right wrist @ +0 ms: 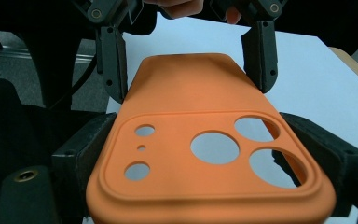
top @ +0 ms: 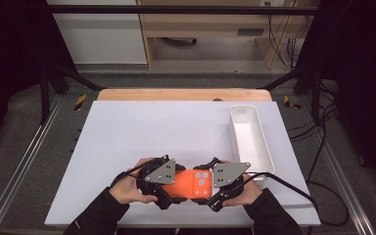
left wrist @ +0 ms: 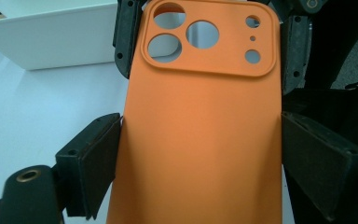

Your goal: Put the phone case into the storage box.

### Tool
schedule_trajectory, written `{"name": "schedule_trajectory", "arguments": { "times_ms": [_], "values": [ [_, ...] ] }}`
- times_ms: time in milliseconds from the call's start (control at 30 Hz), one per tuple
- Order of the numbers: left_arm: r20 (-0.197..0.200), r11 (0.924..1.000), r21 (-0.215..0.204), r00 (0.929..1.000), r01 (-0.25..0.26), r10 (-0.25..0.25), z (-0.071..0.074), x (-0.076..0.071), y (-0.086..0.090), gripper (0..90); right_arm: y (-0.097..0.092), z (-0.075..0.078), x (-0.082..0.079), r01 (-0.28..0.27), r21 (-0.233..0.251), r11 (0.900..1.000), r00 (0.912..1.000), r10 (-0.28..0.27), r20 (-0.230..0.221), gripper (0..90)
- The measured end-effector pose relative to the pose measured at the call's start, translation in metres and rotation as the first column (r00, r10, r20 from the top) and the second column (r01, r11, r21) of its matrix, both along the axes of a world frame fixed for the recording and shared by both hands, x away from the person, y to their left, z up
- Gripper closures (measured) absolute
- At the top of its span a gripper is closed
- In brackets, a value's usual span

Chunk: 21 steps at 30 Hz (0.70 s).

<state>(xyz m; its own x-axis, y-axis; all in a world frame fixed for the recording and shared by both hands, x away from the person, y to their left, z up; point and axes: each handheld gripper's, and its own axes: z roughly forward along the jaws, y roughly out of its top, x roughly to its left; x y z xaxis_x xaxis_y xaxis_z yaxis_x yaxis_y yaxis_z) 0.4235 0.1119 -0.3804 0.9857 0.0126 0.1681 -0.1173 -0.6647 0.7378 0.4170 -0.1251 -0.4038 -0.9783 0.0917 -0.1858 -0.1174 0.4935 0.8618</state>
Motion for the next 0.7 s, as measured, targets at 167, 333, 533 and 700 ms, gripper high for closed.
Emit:
{"name": "schedule_trajectory", "arguments": {
  "times_ms": [167,333,533,700],
  "values": [
    [-0.008,1.0,-0.002,1.0,0.002,-0.002,-0.0004,0.0007,0.0008,14.6,-0.0004,-0.0003,0.0014,-0.011,0.005,0.9999,0.9999,0.011,-0.008,16.2],
    [-0.009,1.0,0.0,1.0,0.003,-0.003,-0.0005,0.0005,0.0001,14.6,-0.0007,-0.0003,0.0013,-0.014,0.003,0.9999,0.9999,0.014,-0.007,16.4],
    [-0.007,1.0,0.003,1.0,0.005,-0.005,-0.0009,0.0007,-0.0007,14.6,-0.0011,-0.0002,0.0013,-0.014,-0.004,0.9999,0.9999,0.014,-0.01,16.5],
    [-0.005,1.0,0.006,1.0,0.001,-0.001,-0.0015,0.001,-0.002,14.2,-0.0015,0.0004,0.0013,-0.01,-0.011,0.9999,0.9999,0.01,-0.014,16.6]
  ]
}}
